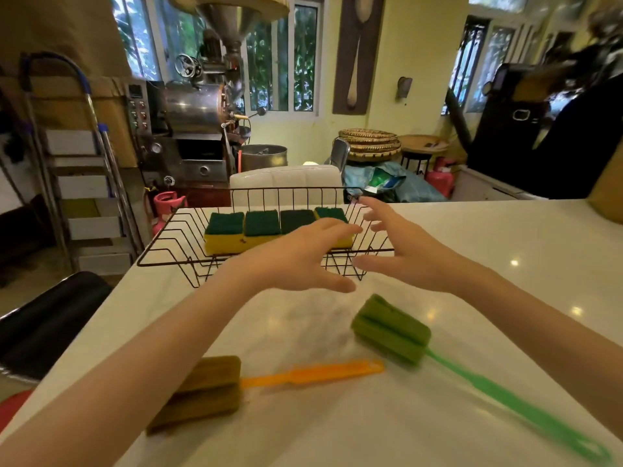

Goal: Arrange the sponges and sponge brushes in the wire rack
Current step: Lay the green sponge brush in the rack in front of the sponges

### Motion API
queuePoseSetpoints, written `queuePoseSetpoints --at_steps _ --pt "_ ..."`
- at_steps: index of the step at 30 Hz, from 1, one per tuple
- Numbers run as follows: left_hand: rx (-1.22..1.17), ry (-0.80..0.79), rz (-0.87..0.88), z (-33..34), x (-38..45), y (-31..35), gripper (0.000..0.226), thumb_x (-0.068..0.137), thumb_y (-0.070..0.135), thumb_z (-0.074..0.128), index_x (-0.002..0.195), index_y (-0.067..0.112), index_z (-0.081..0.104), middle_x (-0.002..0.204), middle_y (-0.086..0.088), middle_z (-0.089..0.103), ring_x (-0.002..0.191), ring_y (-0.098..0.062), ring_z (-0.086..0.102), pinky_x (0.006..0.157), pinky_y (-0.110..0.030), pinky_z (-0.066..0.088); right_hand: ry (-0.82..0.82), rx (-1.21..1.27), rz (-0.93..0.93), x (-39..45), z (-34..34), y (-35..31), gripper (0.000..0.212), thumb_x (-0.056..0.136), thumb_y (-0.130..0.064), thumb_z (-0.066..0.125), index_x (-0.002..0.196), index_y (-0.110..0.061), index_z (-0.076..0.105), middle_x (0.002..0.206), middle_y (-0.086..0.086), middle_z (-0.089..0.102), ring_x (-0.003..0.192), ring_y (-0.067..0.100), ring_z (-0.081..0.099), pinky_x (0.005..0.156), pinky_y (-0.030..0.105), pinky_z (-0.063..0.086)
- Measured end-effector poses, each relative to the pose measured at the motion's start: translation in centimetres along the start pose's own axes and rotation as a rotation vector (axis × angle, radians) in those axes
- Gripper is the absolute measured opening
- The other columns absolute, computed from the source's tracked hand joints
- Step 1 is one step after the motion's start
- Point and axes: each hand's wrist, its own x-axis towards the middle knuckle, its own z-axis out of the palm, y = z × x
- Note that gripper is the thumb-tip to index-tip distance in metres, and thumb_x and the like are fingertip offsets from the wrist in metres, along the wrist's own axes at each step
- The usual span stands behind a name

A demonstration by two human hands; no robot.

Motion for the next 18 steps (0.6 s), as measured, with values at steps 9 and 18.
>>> queuePoseSetpoints --at_steps 9,18 --pt "0.002 -0.089 0.165 5.4 1.1 3.6 0.097 0.069 0.048 0.069 0.14 0.042 0.004 0.156 0.01 -0.003 0.142 -0.012 0.004 0.114 -0.035 0.015 -0.161 -0.036 0.176 -8.7 -1.2 3.1 0.087 0.072 -0.038 0.072 0.141 -0.033 0.019 0.137 -0.012 0.034 0.115 0.003 0.036 0.087 0.011 0.031" --pt "0.081 -0.122 0.18 7.7 1.3 4.1 0.071 0.075 0.035 0.066 0.136 0.032 0.031 0.144 0.001 0.032 0.128 -0.017 0.032 0.104 -0.029 0.031 -0.381 -0.244 0.358 -12.0 -1.6 4.6 0.056 0.068 -0.037 0.074 0.117 -0.029 0.048 0.108 -0.005 0.054 0.089 0.013 0.057 0.081 0.031 0.05"
